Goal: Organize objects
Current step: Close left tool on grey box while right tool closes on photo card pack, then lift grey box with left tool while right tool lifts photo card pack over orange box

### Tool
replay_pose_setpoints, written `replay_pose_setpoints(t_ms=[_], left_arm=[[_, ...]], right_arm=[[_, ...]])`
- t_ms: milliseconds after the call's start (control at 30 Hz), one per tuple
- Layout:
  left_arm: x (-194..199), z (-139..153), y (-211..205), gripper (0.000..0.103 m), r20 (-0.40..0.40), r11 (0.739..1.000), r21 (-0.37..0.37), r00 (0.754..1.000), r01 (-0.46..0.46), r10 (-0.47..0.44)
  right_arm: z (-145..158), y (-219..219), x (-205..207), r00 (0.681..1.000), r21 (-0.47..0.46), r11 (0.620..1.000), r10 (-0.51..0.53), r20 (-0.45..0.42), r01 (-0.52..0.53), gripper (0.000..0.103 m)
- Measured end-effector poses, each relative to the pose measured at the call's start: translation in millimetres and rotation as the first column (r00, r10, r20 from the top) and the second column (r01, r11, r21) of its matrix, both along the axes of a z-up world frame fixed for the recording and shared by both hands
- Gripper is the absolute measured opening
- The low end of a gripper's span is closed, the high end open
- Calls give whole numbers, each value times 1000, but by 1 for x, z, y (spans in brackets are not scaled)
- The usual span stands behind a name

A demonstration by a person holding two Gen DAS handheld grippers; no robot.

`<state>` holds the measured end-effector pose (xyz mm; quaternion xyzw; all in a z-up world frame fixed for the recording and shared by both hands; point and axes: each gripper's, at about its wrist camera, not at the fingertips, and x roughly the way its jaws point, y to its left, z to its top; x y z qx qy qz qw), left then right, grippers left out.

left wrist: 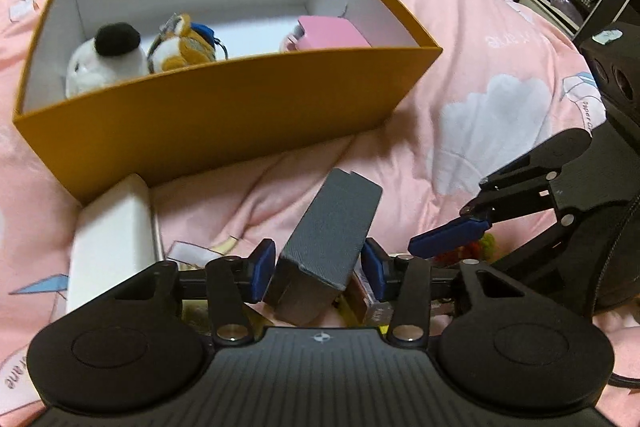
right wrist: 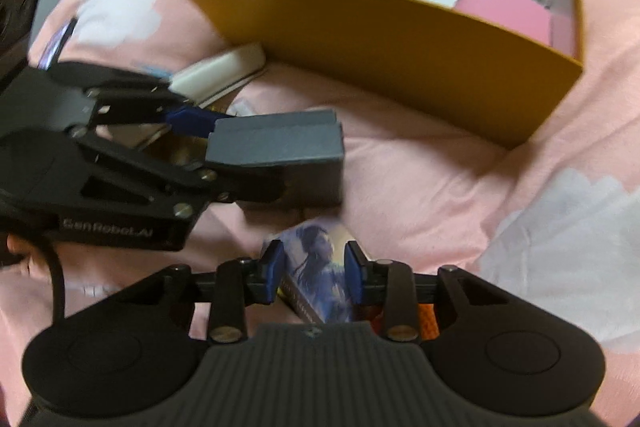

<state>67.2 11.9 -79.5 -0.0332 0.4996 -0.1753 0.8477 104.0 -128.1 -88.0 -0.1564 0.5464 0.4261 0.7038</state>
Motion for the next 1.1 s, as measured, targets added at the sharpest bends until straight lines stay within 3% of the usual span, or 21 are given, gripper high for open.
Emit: replay_pose_setpoints(t_ms=[133,267,300,367,567,700,733,867,1100], left_arm=[[-5,8,5,47,29,999,-13,999,-31,32],[-9,16,13,44,26,997,-31,997,-74,75],[-9,17,15,43,18,996,-41,996,-82,83],[-9,18,20,43,3,993,-63,994,-104,105],[-8,20,29,43,-19,982,-106,988,-155,154],[-8,19,30,42,-20,981,-107,987,-162,161],[-8,19,30,42,-20,981,-108,987,-163,162],[-8,20,32,42,-26,978,-118,985,-170,168],[-1,15,31,42,-49,976,-99,980,-196,192]], right_arm=[[-2,10,-8,994,-49,993,105,6,-105,44],[-9,21,-14,986,-107,980,168,11,-166,44],[-12,22,-13,984,-127,977,176,15,-172,44],[-18,26,-13,982,-166,969,187,18,-182,54],[-30,30,-11,980,-178,965,196,12,-191,68],[-35,32,-9,981,-168,968,191,20,-185,69],[-35,30,-7,983,-163,970,182,15,-177,68],[-22,21,-1,988,-116,981,156,4,-154,43],[0,4,20,996,-75,996,61,63,-56,30]])
